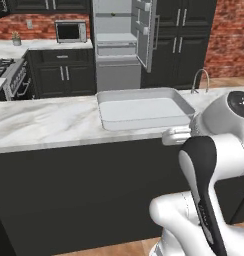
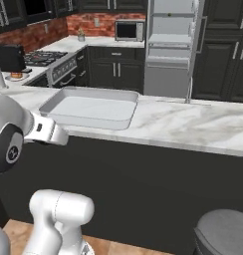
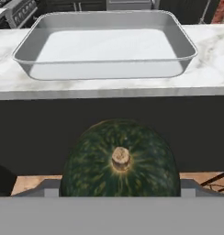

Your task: Place the cold items (cucumber and squash) from the fridge in one tupperware on the dining counter. Place the warm items (kebab skewer and hot dog) in the stove area in another tupperware.

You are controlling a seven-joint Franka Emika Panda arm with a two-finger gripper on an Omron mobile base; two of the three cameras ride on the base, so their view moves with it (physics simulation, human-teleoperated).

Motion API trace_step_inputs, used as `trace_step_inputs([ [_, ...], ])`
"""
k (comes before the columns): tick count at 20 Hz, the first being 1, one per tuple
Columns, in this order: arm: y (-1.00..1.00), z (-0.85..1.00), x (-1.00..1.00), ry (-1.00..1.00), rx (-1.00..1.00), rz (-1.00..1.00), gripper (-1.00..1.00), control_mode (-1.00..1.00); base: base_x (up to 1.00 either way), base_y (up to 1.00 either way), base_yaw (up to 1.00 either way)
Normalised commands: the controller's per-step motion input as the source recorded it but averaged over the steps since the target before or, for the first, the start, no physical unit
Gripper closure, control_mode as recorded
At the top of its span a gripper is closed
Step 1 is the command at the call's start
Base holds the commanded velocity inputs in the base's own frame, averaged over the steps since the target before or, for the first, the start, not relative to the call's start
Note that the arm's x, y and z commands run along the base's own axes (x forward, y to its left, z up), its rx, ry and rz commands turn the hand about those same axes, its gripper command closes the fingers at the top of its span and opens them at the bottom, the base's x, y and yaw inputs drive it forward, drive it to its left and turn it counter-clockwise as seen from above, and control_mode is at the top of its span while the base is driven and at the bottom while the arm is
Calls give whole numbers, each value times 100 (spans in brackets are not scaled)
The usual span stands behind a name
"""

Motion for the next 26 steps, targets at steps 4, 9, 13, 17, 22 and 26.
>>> trace_step_inputs([
  [4,0,94,59,-5,-6,1,100,-100,0,0,0],
  [9,0,32,92,8,0,0,100,-100,0,0,0],
  [13,2,0,67,12,0,1,100,-100,0,0,0],
  [17,5,-13,42,6,0,5,100,-100,0,0,0],
  [22,1,-25,34,1,0,4,100,-100,0,0,0],
  [26,0,-40,29,0,0,3,100,-100,0,0,0],
])
